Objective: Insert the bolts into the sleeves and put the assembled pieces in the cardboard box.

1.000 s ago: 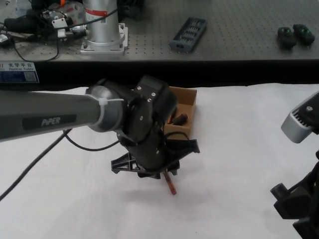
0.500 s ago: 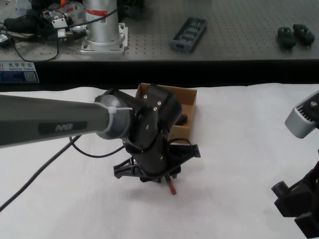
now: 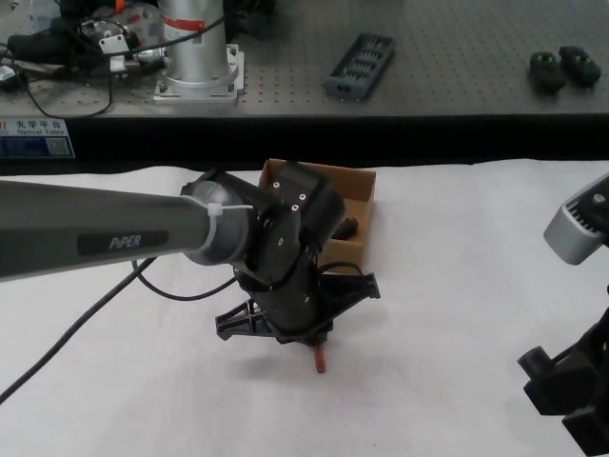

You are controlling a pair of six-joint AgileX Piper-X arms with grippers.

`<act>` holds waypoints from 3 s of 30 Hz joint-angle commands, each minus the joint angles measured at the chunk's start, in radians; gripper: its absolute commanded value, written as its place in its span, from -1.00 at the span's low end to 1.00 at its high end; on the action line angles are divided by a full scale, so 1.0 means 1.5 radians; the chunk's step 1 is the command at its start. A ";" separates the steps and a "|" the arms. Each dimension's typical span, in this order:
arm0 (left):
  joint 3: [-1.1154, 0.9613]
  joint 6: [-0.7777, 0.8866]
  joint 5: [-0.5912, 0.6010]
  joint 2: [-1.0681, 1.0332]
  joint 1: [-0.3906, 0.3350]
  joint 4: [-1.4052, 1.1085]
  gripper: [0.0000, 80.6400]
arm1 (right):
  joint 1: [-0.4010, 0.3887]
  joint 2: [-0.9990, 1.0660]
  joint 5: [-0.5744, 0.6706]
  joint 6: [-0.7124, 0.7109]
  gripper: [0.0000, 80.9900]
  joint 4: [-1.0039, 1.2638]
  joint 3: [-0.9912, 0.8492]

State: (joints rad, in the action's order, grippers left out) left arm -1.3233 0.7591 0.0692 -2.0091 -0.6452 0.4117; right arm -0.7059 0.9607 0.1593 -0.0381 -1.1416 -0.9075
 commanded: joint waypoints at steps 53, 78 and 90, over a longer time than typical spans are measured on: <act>0.326 -0.172 0.382 0.715 0.151 -0.306 -0.98 | -0.051 0.196 0.474 0.230 -0.93 0.698 -0.001; 0.326 -0.142 0.401 0.715 0.151 -0.321 -0.98 | -0.059 0.196 0.474 0.240 -0.93 0.701 -0.001; 0.326 -0.142 0.401 0.715 0.151 -0.321 -0.98 | -0.059 0.196 0.488 0.259 -0.93 0.749 -0.001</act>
State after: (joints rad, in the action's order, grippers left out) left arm -0.8289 0.5337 0.6542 -0.9400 -0.4215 -0.0478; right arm -0.7892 1.2531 0.8727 0.3378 -0.0618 -0.9052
